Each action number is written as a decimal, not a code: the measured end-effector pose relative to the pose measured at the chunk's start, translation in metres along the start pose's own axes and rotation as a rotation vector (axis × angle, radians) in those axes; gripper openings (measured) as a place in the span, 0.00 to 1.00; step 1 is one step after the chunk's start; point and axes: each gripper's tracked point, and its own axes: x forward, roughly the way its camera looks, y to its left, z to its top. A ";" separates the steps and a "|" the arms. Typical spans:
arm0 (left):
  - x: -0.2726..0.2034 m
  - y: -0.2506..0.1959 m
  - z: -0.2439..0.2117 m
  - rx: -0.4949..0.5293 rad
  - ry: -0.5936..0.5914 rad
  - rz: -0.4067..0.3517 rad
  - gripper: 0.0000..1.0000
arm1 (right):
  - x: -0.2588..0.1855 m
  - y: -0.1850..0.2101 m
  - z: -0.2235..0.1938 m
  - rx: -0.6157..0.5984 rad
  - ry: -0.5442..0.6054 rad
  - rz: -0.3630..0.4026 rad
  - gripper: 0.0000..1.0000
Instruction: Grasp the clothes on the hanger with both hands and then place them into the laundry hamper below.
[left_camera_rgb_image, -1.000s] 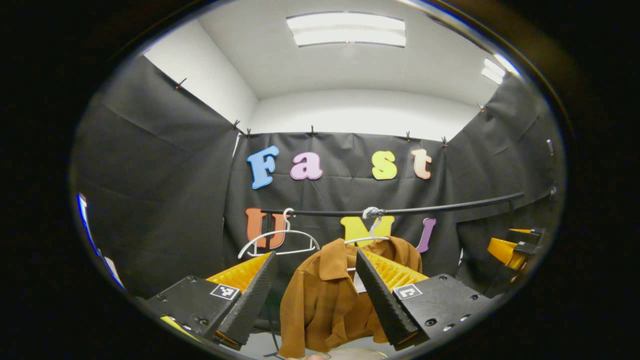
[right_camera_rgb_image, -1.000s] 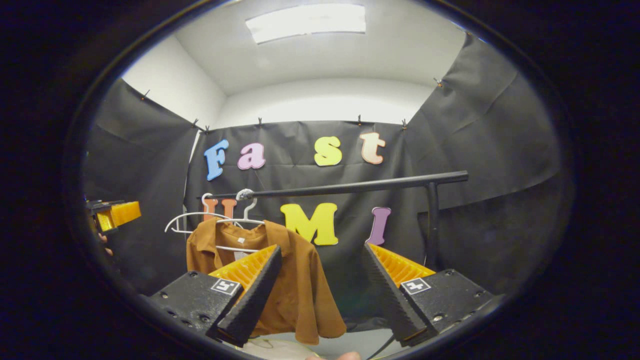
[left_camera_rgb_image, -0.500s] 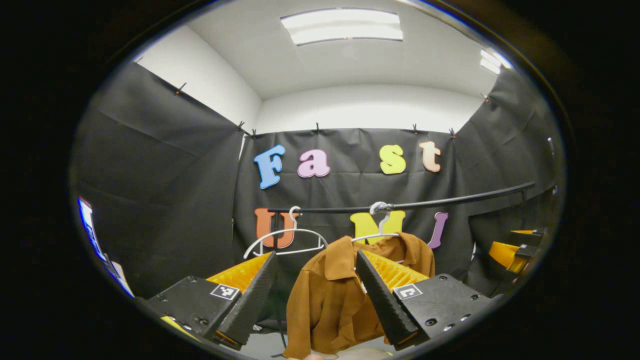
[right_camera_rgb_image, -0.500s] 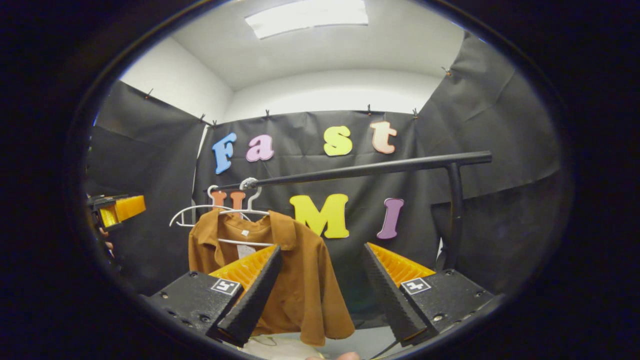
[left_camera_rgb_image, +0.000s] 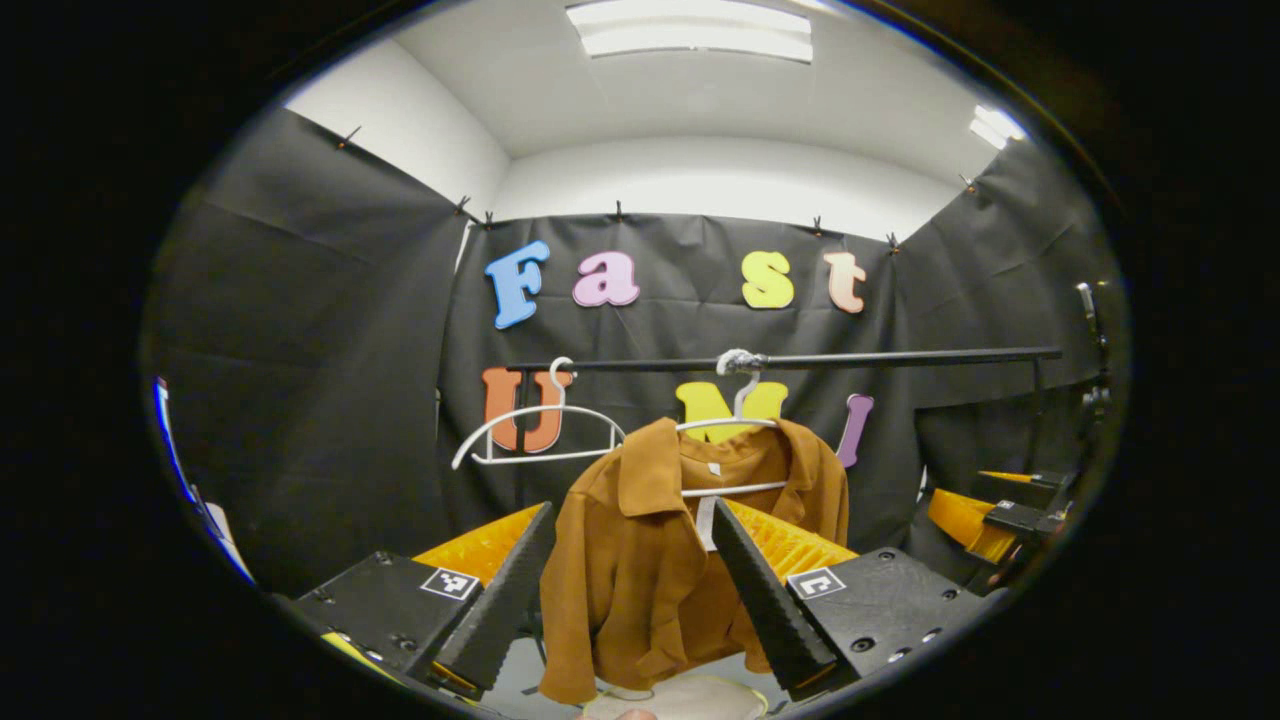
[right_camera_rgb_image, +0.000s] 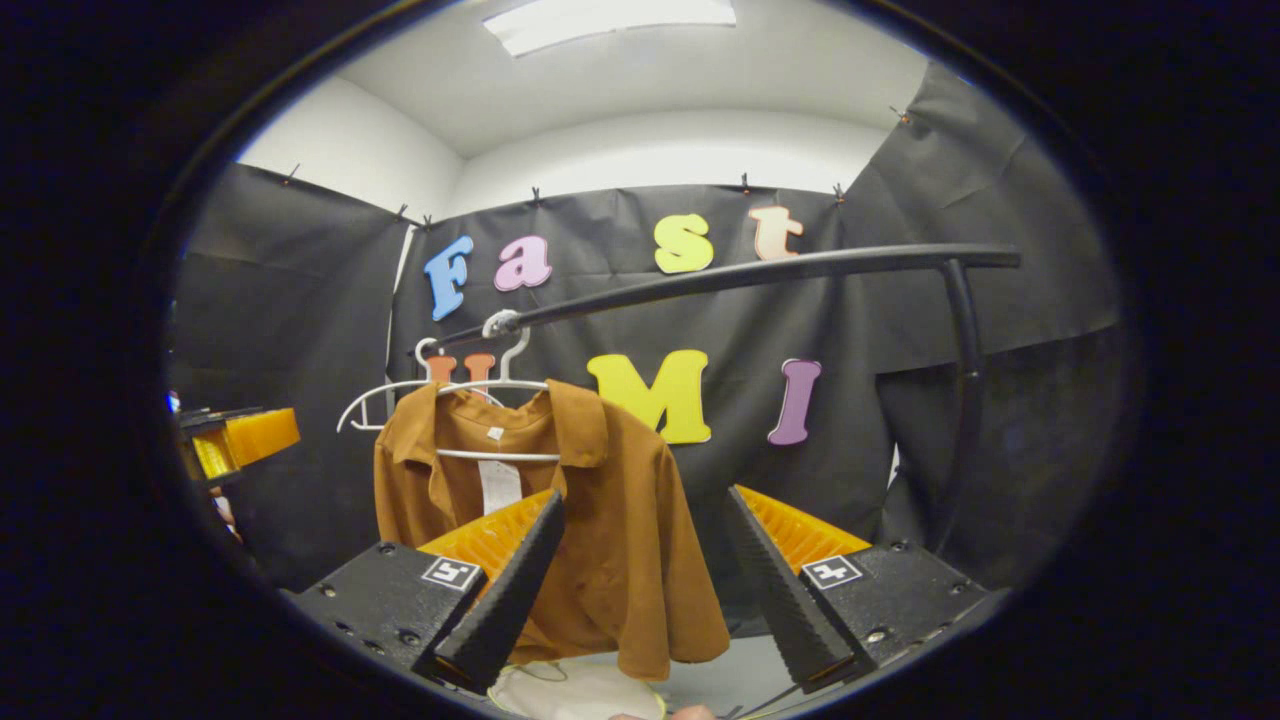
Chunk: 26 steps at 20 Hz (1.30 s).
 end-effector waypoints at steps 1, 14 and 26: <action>0.001 0.000 -0.006 -0.011 0.018 -0.009 1.00 | 0.002 0.006 -0.005 0.006 0.012 0.003 1.00; 0.024 -0.001 -0.054 -0.066 0.121 -0.154 1.00 | 0.038 0.059 -0.044 0.043 0.114 -0.021 1.00; 0.097 -0.031 -0.087 -0.082 0.163 -0.060 1.00 | 0.149 0.065 -0.069 0.092 0.194 0.136 1.00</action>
